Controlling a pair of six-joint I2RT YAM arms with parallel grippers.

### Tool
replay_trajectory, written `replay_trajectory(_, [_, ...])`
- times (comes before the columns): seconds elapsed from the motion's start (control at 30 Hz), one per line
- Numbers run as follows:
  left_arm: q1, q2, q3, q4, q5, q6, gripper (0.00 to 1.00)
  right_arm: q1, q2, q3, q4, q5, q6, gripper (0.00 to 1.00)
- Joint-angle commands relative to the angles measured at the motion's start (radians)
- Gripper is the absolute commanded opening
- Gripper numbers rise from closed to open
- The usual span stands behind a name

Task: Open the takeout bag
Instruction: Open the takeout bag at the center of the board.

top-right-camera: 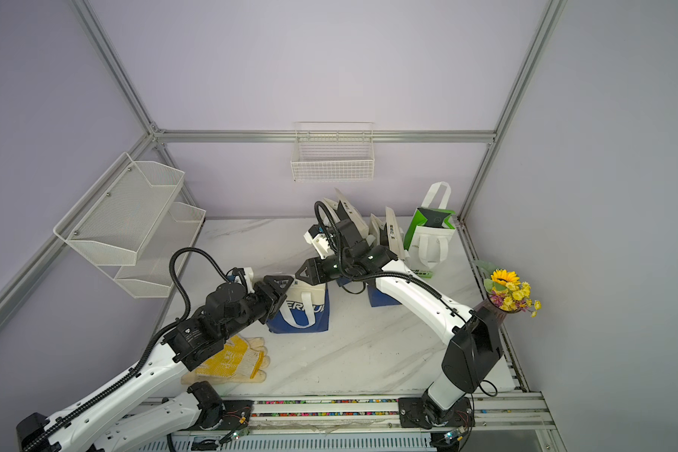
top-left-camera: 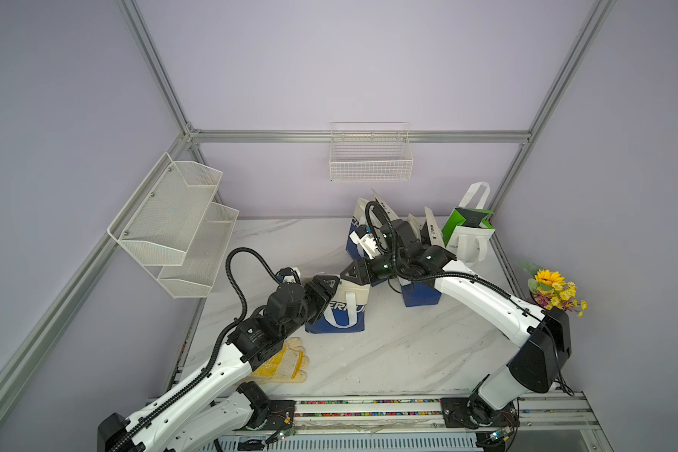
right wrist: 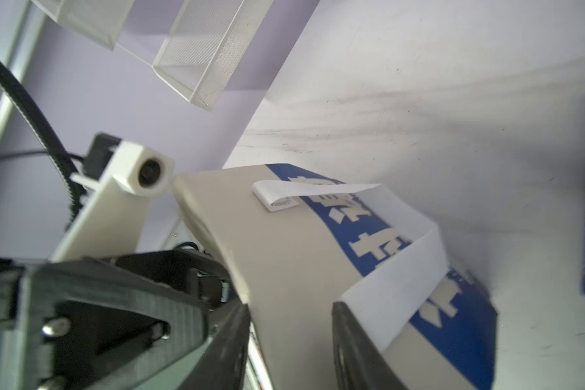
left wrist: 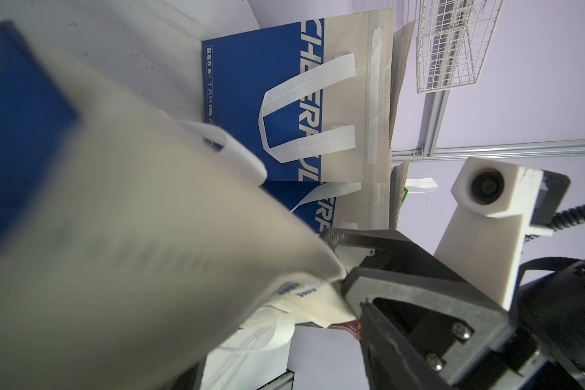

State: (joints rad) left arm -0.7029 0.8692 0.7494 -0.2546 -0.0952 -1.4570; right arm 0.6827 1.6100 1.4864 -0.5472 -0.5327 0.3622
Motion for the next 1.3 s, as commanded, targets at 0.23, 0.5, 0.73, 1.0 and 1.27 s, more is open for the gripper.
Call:
replay_trajectory(0.23, [0.002, 0.000, -0.067, 0.234, -0.069, -0.013, 0.67, -0.014, 0.010, -0.045, 0.034, -0.077, 0.065, 0.00])
replay_trajectory(0.5, [0.008, -0.012, -0.151, 0.343, -0.083, -0.003, 0.63, -0.082, -0.041, -0.153, 0.258, -0.279, 0.298, 0.00])
replay_trajectory(0.73, [0.026, -0.008, -0.248, 0.620, -0.069, 0.024, 0.57, -0.089, -0.073, -0.202, 0.347, -0.341, 0.386, 0.00])
replay_trajectory(1.0, [0.044, 0.082, -0.251, 0.836, 0.018, 0.092, 0.54, -0.089, -0.095, -0.248, 0.377, -0.341, 0.413, 0.00])
replay_trajectory(1.27, [0.056, 0.137, -0.204, 0.851, 0.118, 0.109, 0.39, -0.095, -0.098, -0.269, 0.402, -0.337, 0.434, 0.00])
